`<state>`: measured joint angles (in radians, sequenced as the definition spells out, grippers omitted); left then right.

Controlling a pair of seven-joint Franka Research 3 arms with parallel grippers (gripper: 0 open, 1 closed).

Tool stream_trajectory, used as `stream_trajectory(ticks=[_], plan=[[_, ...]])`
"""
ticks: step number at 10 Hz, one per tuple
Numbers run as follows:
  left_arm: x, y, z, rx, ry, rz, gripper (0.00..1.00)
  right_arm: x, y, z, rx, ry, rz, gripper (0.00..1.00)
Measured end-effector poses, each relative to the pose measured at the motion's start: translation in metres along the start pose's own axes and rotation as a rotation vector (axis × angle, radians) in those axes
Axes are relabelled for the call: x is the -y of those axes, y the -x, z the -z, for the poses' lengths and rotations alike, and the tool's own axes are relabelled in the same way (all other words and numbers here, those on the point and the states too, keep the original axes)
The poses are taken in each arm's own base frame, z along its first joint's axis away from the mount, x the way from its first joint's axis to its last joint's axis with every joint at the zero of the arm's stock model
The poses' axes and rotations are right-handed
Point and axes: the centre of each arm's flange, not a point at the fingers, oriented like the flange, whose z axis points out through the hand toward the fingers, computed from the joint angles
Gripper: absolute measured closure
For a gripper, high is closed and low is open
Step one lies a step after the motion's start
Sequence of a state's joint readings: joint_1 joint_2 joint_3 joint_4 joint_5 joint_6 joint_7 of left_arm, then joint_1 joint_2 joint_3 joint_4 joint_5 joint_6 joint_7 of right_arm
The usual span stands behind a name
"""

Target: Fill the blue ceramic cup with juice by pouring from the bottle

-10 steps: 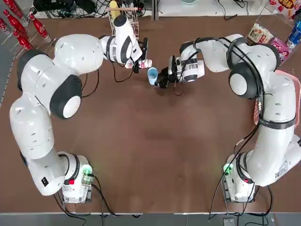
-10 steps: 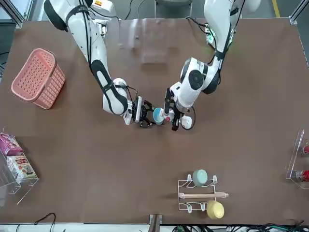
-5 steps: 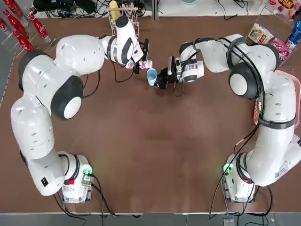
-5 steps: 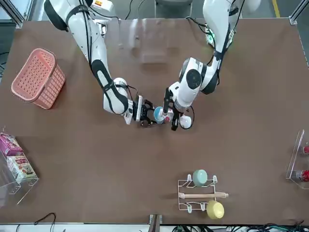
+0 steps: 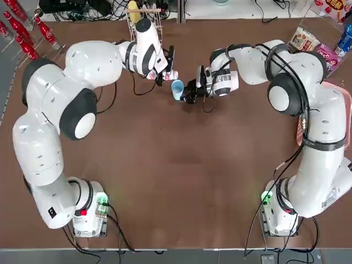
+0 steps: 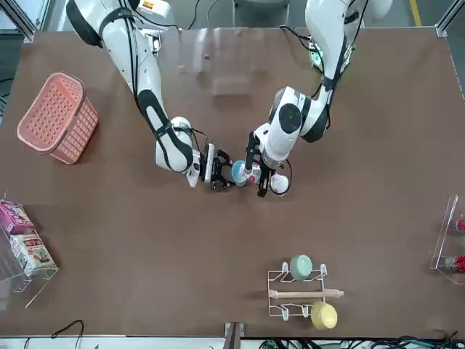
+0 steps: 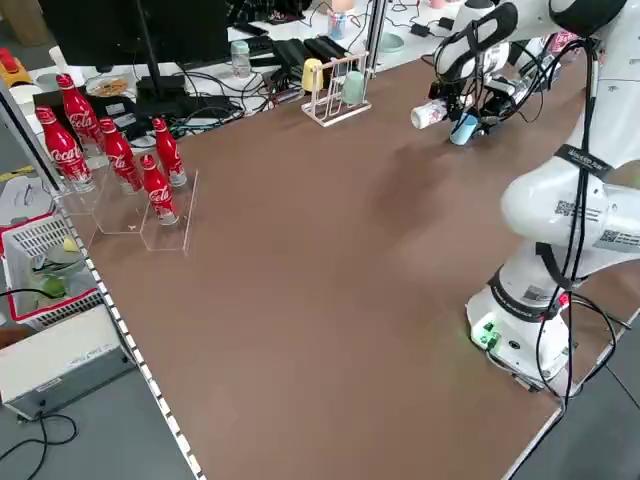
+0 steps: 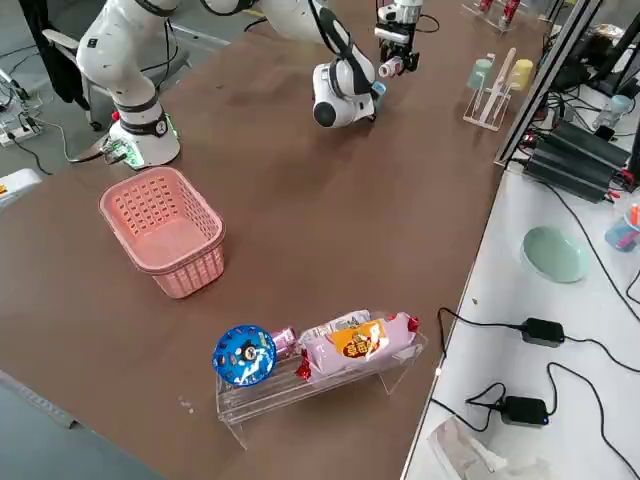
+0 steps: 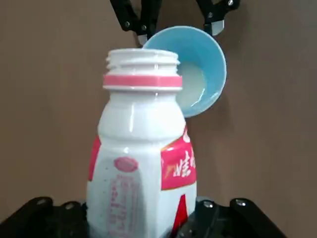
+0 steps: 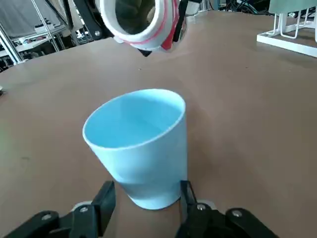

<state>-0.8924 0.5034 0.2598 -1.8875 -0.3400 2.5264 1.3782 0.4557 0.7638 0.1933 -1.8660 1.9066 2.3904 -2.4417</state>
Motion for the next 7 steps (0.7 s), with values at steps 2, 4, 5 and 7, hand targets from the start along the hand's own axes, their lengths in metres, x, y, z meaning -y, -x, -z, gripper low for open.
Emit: stream_trajectory(ticks=[2, 4, 5, 7], plan=[[0.0011, 0.0042, 0.0002, 0.018, 0.003, -0.008, 0.64, 0.0000, 0.0000, 0.0000, 0.000, 0.000, 0.000, 0.38], [0.0020, 0.0059, 0.0030, 0.042, -0.003, -0.018, 0.64, -0.0001, 0.0000, 0.0001, 0.000, 0.000, 0.000, 0.38], [0.0014, 0.0045, 0.0035, 0.046, -0.004, -0.022, 0.64, -0.0003, 0.0001, 0.0003, -0.001, 0.000, -0.001, 0.38], [-0.0003, 0.0039, 0.0007, 0.051, 0.004, -0.024, 0.64, -0.0009, 0.0002, 0.0009, -0.002, 0.001, -0.001, 0.38]])
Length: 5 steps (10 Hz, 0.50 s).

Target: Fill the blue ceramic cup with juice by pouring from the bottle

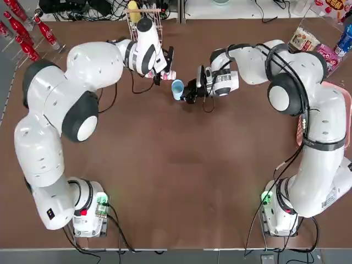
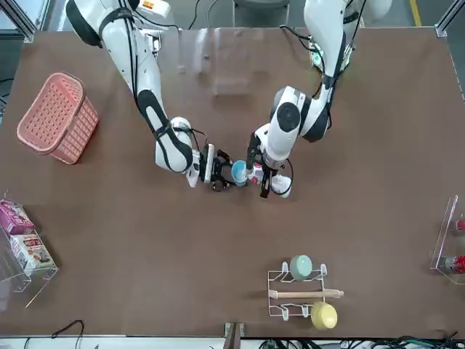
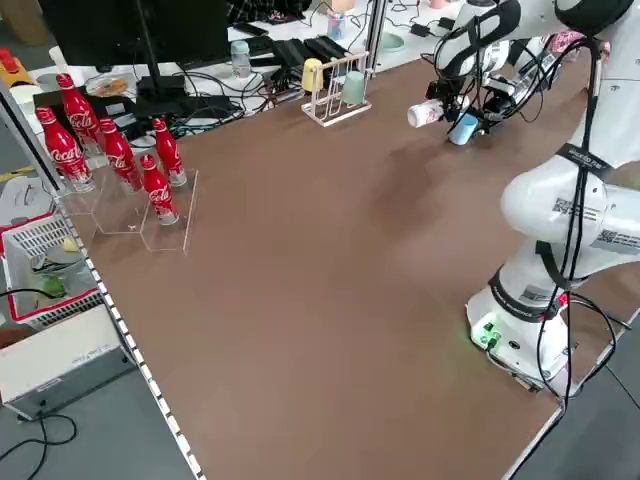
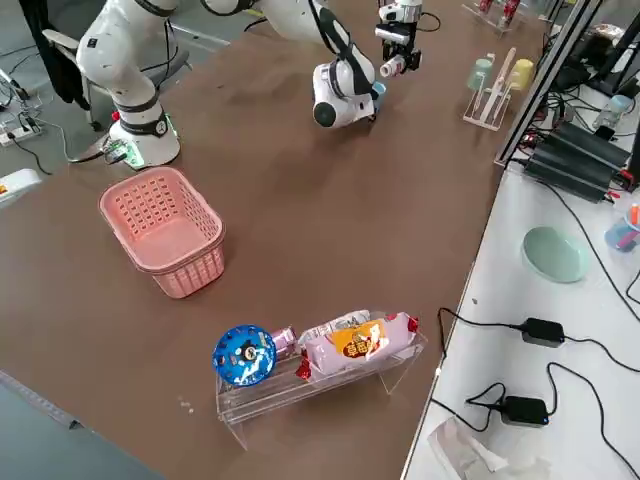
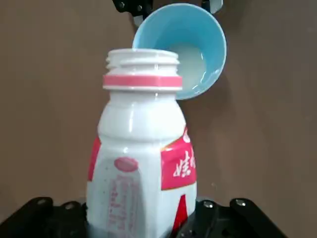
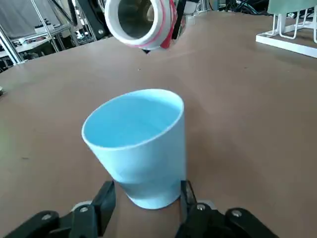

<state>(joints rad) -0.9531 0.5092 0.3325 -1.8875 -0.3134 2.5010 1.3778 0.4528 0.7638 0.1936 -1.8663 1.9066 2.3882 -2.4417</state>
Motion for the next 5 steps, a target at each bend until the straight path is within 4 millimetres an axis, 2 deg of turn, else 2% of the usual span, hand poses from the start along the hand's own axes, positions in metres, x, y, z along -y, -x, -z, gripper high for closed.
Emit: stream_trajectory(ticks=[5], plan=[[-0.0026, -0.0005, -0.0027, 0.031, 0.008, -0.009, 0.64, 0.0008, -0.0006, -0.0008, -0.004, -0.003, -0.001, 0.38]])
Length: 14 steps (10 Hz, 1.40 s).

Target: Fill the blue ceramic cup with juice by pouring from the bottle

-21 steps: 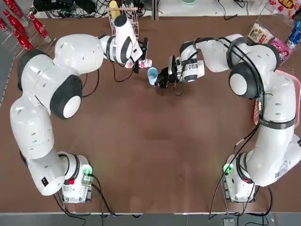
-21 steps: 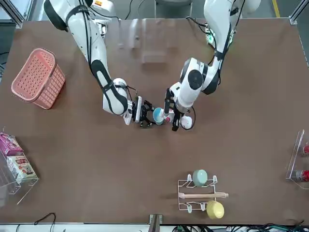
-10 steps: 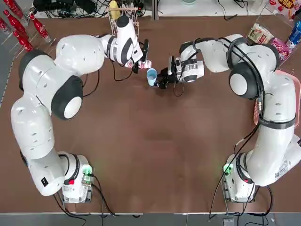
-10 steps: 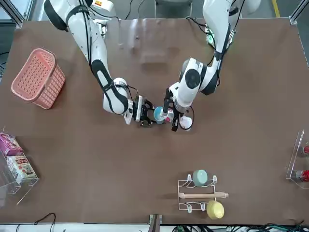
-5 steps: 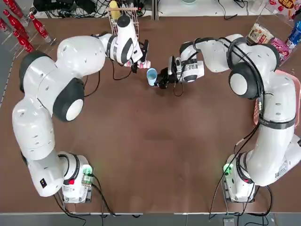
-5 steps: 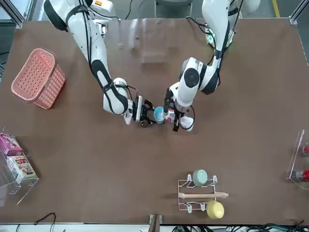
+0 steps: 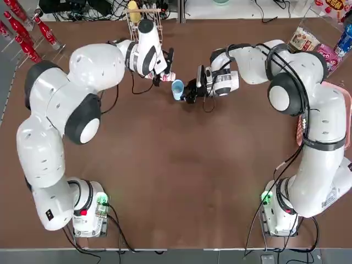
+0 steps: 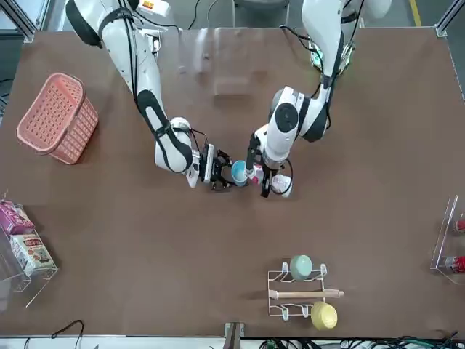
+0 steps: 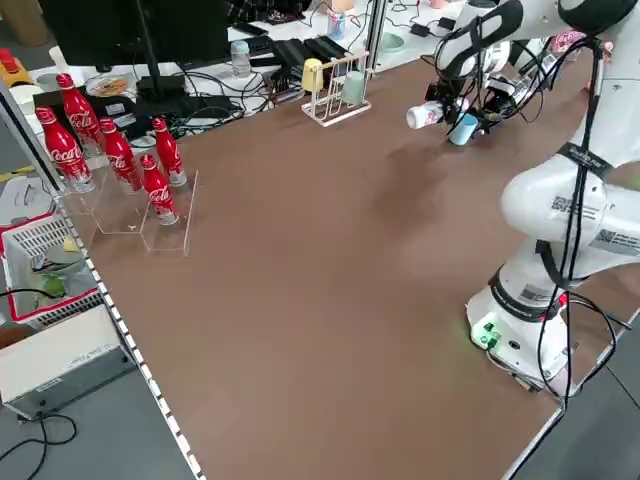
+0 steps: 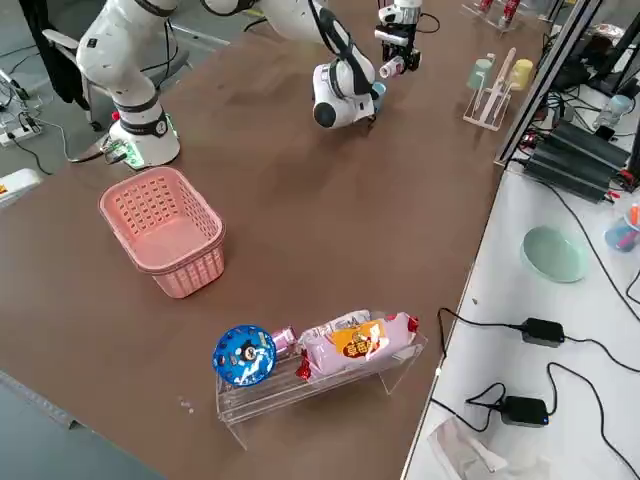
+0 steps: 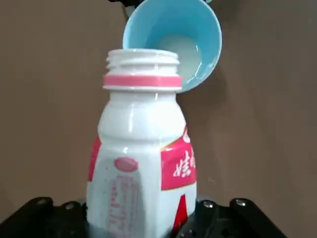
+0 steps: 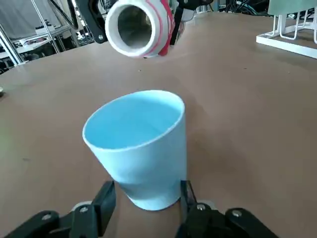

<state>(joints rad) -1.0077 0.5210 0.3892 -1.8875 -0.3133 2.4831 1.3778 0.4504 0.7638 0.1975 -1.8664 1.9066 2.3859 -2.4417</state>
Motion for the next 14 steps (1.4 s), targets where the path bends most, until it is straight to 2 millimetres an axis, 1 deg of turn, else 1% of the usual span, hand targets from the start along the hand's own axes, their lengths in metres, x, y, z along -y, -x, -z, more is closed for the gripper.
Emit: stream_trajectory(ticks=[4, 14], plan=[[-0.0041, -0.0022, -0.0027, 0.021, 0.021, -0.009, 0.64, 0.0007, 0.0010, 0.0003, -0.001, -0.001, -0.004, 0.38], [-0.0052, -0.0039, -0.0018, 0.042, 0.026, -0.016, 0.64, 0.0009, 0.0008, 0.0003, -0.005, -0.003, -0.006, 0.38]])
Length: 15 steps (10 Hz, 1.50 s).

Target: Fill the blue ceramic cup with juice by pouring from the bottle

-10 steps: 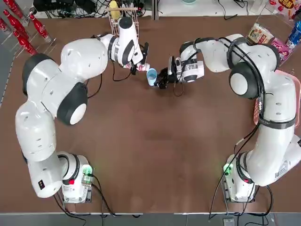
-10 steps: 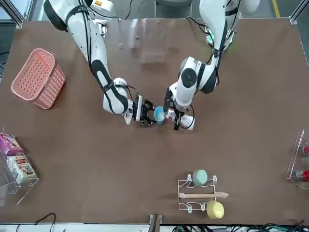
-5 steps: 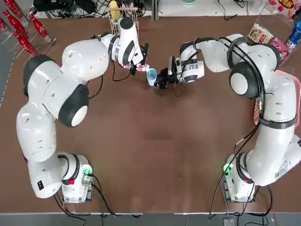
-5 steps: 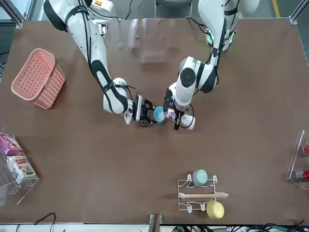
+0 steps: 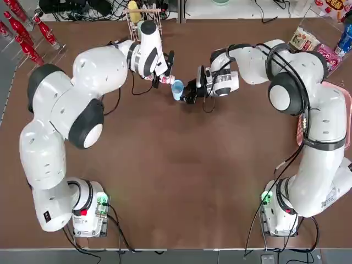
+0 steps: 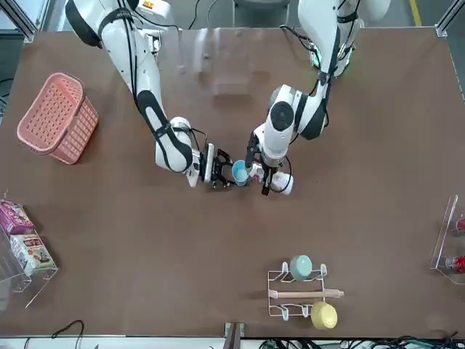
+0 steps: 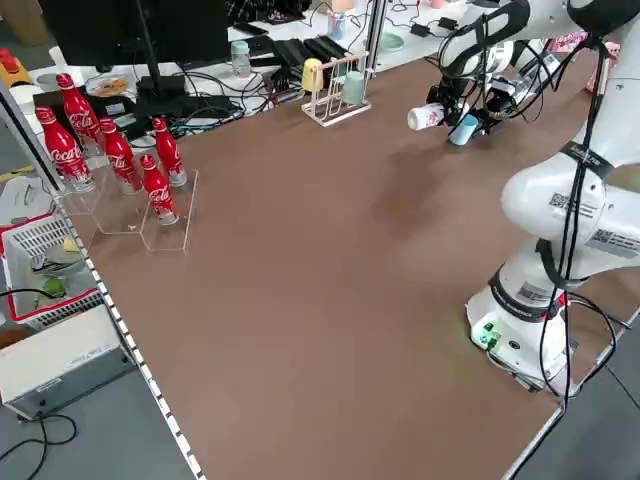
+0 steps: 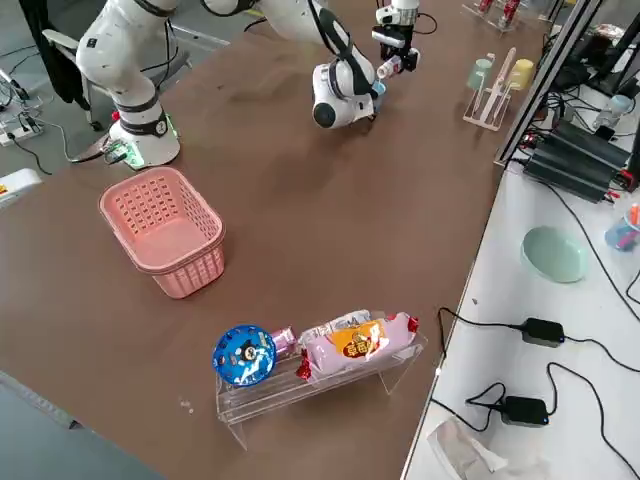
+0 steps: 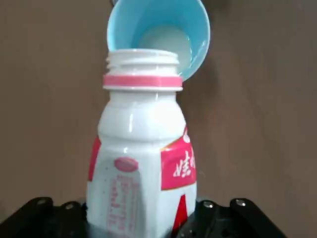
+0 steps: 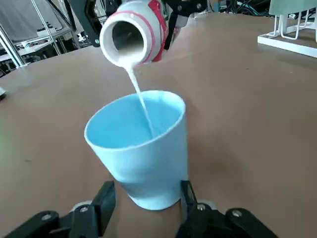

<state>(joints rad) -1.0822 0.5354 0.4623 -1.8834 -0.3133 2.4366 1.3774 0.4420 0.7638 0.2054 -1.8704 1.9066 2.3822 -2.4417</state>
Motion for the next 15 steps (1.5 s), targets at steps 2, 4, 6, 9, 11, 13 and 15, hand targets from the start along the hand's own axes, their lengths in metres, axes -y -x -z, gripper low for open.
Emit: stream_trajectory(ticks=[2, 4, 6, 9, 11, 13, 15], plan=[[0.001, -0.002, 0.003, -0.012, 0.020, 0.019, 0.65, 0.000, 0.000, 0.000, -0.003, -0.001, -0.002, 0.38], [0.001, -0.002, 0.003, -0.027, 0.031, 0.037, 0.65, 0.000, -0.001, 0.000, -0.005, -0.001, -0.003, 0.38], [0.003, 0.004, 0.000, -0.047, 0.049, 0.073, 0.65, 0.000, 0.000, 0.000, -0.005, -0.001, -0.005, 0.38], [0.012, 0.029, -0.002, -0.080, 0.057, 0.118, 0.65, 0.001, 0.001, 0.001, -0.004, -0.002, -0.008, 0.38], [0.013, 0.032, -0.003, -0.137, 0.070, 0.136, 0.66, 0.001, 0.001, 0.001, -0.007, -0.003, -0.009, 0.35], [0.016, 0.027, 0.002, -0.194, 0.067, 0.169, 0.66, 0.000, 0.002, 0.002, -0.008, -0.002, -0.010, 0.22], [0.022, 0.027, 0.010, -0.250, 0.071, 0.201, 0.66, 0.001, 0.003, 0.002, -0.006, -0.003, -0.012, 0.22]])
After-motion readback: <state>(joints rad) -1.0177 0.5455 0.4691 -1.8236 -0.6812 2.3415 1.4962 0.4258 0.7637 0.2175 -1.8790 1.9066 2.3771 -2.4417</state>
